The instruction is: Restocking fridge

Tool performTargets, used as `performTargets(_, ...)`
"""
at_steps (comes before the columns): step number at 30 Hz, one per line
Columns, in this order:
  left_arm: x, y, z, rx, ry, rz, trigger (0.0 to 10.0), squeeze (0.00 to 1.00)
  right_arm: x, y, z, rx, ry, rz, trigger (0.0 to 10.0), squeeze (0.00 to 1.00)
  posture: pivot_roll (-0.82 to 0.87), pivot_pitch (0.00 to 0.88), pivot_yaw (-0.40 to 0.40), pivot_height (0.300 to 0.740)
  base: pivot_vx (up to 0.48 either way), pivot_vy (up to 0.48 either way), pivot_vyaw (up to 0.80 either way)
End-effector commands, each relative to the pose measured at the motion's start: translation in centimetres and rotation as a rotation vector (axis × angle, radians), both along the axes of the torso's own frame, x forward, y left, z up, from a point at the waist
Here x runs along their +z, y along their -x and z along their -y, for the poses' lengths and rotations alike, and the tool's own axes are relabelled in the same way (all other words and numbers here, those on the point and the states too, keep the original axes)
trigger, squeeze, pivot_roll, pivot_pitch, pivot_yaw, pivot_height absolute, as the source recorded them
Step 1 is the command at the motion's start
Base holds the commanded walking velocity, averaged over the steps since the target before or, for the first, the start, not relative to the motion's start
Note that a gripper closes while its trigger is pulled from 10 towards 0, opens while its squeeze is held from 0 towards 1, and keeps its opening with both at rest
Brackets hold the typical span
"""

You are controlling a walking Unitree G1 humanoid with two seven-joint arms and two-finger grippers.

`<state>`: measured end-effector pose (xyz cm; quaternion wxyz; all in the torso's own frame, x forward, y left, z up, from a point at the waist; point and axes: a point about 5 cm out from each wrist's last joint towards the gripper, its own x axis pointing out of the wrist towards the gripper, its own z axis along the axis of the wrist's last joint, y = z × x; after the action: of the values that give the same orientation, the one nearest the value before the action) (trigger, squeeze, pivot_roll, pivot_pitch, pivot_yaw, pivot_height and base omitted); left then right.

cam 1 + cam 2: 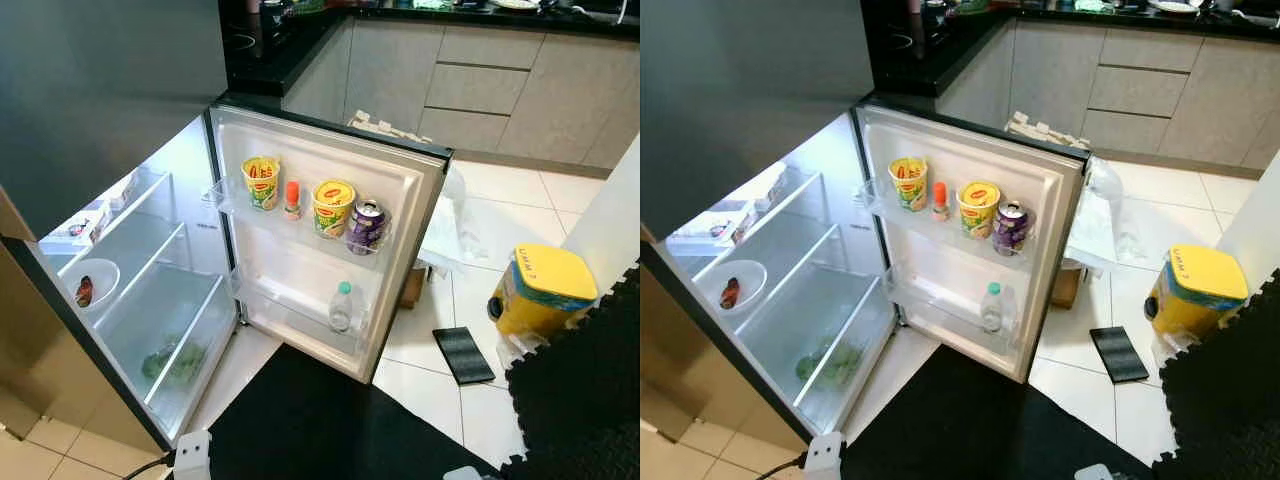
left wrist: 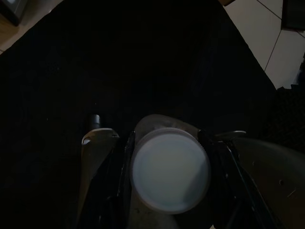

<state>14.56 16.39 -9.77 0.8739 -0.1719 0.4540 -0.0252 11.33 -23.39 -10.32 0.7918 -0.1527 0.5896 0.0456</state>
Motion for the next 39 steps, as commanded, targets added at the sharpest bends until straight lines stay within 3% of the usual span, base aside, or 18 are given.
performTargets(1, -0.46, 1.36, -1.33, 0.019, -0.039, -0.057, 10.0, 0.0, 0.02, -0.44, -0.56, 0.043, -0.02, 0.009, 10.0, 0.0, -0.05, 0.0, 0.006, 0.74, 0.0, 0.0, 0.0)
performTargets(11, -0.6, 1.83, -1.54, 0.021, -0.045, -0.071, 10.0, 0.0, 0.21, -1.22, -0.86, 0.092, -0.028, 0.013, 10.0, 0.0, -0.05, 0.0, -0.002, 0.74, 0.0, 0.0, 0.0)
performTargets(25, -0.5, 1.47, -1.6, 0.013, -0.067, -0.063, 10.0, 0.0, 0.03, -0.89, -1.21, 0.114, -0.037, -0.004, 10.0, 0.0, -0.05, 0.0, -0.003, 0.74, 0.0, 0.0, 0.0)
performTargets(39, -0.5, 1.47, -1.46, -0.004, -0.062, -0.062, 10.0, 0.0, -0.05, -0.79, -1.49, 0.105, -0.045, 0.002, 10.0, 0.0, -0.05, 0.0, 0.004, 0.74, 0.266, 0.0, 0.0)
